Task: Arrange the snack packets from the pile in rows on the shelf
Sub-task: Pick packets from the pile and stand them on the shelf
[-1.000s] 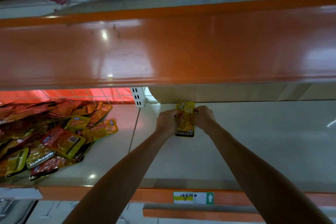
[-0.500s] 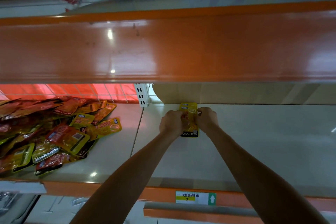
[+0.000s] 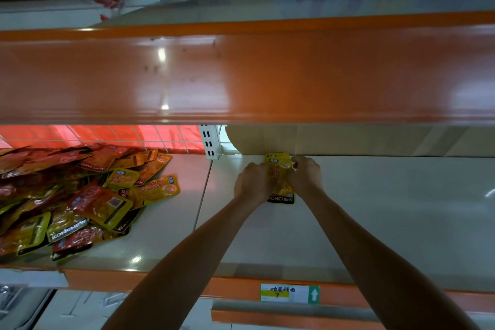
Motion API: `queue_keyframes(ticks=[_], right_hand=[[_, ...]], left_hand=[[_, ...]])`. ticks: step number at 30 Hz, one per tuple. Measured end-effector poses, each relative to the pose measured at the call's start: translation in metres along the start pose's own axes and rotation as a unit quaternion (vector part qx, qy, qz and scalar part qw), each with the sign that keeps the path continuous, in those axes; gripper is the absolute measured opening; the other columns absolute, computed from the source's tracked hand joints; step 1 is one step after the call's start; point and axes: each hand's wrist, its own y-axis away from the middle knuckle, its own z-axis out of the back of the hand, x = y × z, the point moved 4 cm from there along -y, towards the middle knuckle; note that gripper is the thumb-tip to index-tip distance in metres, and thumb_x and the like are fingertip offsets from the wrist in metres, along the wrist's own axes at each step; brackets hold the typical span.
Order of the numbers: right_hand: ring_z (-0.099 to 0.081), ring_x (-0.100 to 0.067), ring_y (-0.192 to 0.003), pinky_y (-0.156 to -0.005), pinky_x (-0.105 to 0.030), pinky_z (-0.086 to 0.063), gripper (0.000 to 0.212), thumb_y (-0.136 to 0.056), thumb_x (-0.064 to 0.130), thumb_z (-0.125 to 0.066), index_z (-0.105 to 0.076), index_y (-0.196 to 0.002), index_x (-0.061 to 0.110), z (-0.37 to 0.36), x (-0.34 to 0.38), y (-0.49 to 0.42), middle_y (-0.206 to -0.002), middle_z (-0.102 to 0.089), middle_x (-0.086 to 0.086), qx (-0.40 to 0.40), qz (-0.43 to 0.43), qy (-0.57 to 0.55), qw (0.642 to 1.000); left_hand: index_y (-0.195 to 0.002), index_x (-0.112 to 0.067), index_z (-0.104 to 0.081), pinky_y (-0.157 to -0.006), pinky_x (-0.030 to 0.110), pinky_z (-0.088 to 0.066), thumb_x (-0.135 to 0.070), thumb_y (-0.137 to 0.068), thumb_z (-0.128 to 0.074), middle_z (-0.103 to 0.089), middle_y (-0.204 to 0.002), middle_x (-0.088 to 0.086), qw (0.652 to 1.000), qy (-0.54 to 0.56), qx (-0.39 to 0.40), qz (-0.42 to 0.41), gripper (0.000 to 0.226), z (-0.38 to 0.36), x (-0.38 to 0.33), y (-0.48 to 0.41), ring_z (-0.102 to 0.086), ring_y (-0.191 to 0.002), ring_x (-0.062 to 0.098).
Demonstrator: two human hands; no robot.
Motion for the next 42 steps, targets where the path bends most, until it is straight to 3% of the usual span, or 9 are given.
queue_keyframes(ticks=[2,5,18,24,29,34,37,42], right_hand=[[-0.056,-0.030,-0.111,-0.084,-0.033,-0.046,0.038,-0.086,0.007,-0.053,-0.060,-0.123,0.009,-0.001,0.010,0.001,-0.119,-0.062,-0.013,-0.020,0.031,0.006,0.999],[-0.055,-0.032,-0.107,-0.081,-0.032,-0.044,0.032,-0.086,0.006,-0.052,-0.063,-0.117,0.007,-0.010,0.032,0.007,-0.114,-0.063,-0.014,-0.026,0.088,0.015,0.996],[-0.054,-0.022,-0.119,-0.102,-0.031,-0.040,0.036,-0.089,0.015,-0.061,-0.060,-0.125,0.014,-0.112,0.131,0.059,-0.129,-0.060,-0.005,0.096,0.240,0.007,0.966],[-0.057,-0.030,-0.104,-0.086,-0.031,-0.044,0.033,-0.087,0.017,-0.058,-0.061,-0.120,0.015,-0.152,0.168,0.087,-0.114,-0.059,-0.013,0.145,0.281,0.029,0.948],[-0.055,-0.037,-0.111,-0.085,-0.037,-0.045,0.037,-0.092,0.025,-0.048,-0.053,-0.129,0.024,-0.176,0.190,0.105,-0.121,-0.061,-0.013,0.196,0.269,0.032,0.942],[-0.055,-0.038,-0.113,-0.087,-0.040,-0.044,0.047,-0.099,0.042,-0.038,-0.028,-0.144,0.036,-0.188,0.200,0.112,-0.127,-0.058,-0.014,0.227,0.243,0.066,0.941],[-0.055,-0.037,-0.114,-0.088,-0.040,-0.044,0.045,-0.098,0.052,-0.029,-0.033,-0.141,0.037,-0.194,0.203,0.108,-0.127,-0.058,-0.012,0.236,0.230,0.101,0.939],[-0.055,-0.037,-0.113,-0.082,-0.038,-0.041,0.040,-0.098,0.050,-0.026,-0.046,-0.127,0.031,-0.201,0.204,0.104,-0.124,-0.059,-0.013,0.235,0.196,0.126,0.944]], left_hand=[[-0.126,-0.024,-0.060,-0.088,0.037,-0.048,-0.040,-0.092,-0.056,-0.060,-0.116,0.012,1.000,-0.002,-0.014,0.007,0.038,0.006,0.007,0.002,-0.060,-0.107,0.032],[-0.131,-0.021,-0.055,-0.095,0.033,-0.042,-0.038,-0.094,-0.053,-0.057,-0.127,0.010,0.999,-0.019,-0.037,0.014,0.040,0.018,0.023,0.004,-0.054,-0.118,0.028],[-0.132,-0.022,-0.051,-0.101,0.035,-0.041,-0.030,-0.093,-0.053,-0.053,-0.131,0.004,0.978,-0.167,-0.097,0.081,0.040,0.088,0.125,0.048,-0.044,-0.124,0.023],[-0.130,-0.023,-0.047,-0.098,0.045,-0.038,-0.028,-0.092,-0.053,-0.043,-0.137,0.007,0.958,-0.199,-0.104,0.181,0.039,0.121,0.174,0.079,-0.035,-0.129,0.028],[-0.136,-0.018,-0.041,-0.102,0.049,-0.031,-0.043,-0.096,-0.040,-0.035,-0.141,0.011,0.926,-0.191,-0.168,0.278,0.047,0.139,0.212,0.104,-0.029,-0.133,0.034],[-0.138,-0.023,-0.035,-0.107,0.055,-0.029,-0.071,-0.088,-0.035,-0.020,-0.152,0.017,0.925,-0.181,-0.119,0.313,0.069,0.135,0.241,0.116,-0.019,-0.138,0.048],[-0.129,-0.020,-0.043,-0.106,0.053,-0.031,-0.071,-0.086,-0.036,-0.031,-0.145,0.020,0.928,-0.182,-0.126,0.301,0.068,0.137,0.239,0.118,-0.023,-0.136,0.049],[-0.131,-0.012,-0.039,-0.099,0.046,-0.037,-0.063,-0.084,-0.052,-0.042,-0.132,0.015,0.936,-0.177,-0.144,0.269,0.071,0.143,0.233,0.117,-0.040,-0.122,0.041]])
